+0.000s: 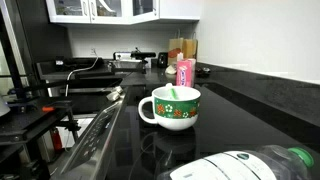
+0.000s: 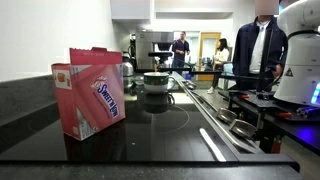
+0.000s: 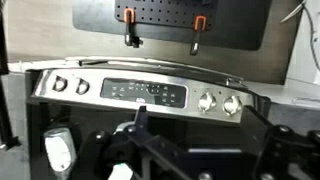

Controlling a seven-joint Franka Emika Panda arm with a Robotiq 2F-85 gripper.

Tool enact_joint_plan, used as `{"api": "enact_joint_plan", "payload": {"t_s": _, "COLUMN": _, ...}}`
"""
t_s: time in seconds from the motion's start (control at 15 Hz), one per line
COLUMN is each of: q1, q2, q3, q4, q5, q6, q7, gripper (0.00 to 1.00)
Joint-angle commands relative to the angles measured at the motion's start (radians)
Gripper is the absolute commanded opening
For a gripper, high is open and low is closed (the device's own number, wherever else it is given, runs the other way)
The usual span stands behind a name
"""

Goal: Take the green marker out of the white and green mug

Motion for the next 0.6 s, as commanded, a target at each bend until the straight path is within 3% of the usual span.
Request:
{"api": "enact_joint_plan", "payload": {"t_s": 0.0, "q1": 0.009, "q2": 0.002, "q3": -0.006, "q4": 0.003, "q5": -0.004, "q6": -0.002, "q7": 0.005, "gripper": 1.00}}
{"api": "enact_joint_plan", "payload": {"t_s": 0.33, "q1": 0.009, "q2": 0.002, "q3": -0.006, "q4": 0.003, "q5": -0.004, "q6": -0.002, "q7": 0.005, "gripper": 1.00}}
{"api": "enact_joint_plan", "payload": {"t_s": 0.53, "q1": -0.052, "q2": 0.033, "q3": -0.018, "q4": -0.001, "q5": 0.026, "q6": 0.052, "q7": 0.131, "gripper": 1.00}}
